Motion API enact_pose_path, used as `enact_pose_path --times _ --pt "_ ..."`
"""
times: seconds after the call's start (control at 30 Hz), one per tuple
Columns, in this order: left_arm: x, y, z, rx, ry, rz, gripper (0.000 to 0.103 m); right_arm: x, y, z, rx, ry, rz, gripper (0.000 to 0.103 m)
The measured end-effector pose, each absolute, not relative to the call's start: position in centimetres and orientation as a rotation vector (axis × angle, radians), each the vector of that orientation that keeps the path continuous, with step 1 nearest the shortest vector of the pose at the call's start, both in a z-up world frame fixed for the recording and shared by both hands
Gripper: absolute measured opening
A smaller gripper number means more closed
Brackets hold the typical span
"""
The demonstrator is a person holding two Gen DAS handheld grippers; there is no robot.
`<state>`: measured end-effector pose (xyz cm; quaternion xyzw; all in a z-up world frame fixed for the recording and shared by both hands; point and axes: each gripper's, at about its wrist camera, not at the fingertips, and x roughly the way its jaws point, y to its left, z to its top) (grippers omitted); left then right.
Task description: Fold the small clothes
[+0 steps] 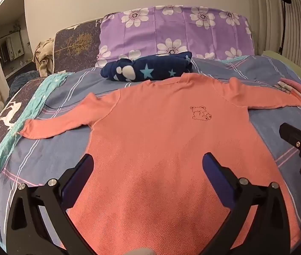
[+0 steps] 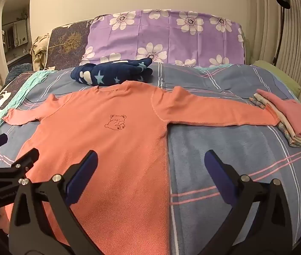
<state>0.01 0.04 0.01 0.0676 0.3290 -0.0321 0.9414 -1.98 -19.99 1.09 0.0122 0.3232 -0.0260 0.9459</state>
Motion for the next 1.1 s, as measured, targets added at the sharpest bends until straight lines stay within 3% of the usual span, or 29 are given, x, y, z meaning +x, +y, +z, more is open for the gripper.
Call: enact_pose_path --times 0.73,1.1 --pt "0.1 0.5 -2.3 0.14 0.773 -0.141 0.102 -2.7 -19.9 0.7 0.015 0.641 -0.074 0.101" --pt "-0.5 0.2 -2.2 0.147 0.737 -0.148 0.098 -2.5 -20.2 0.8 0.019 0.637 -0.081 0.101"
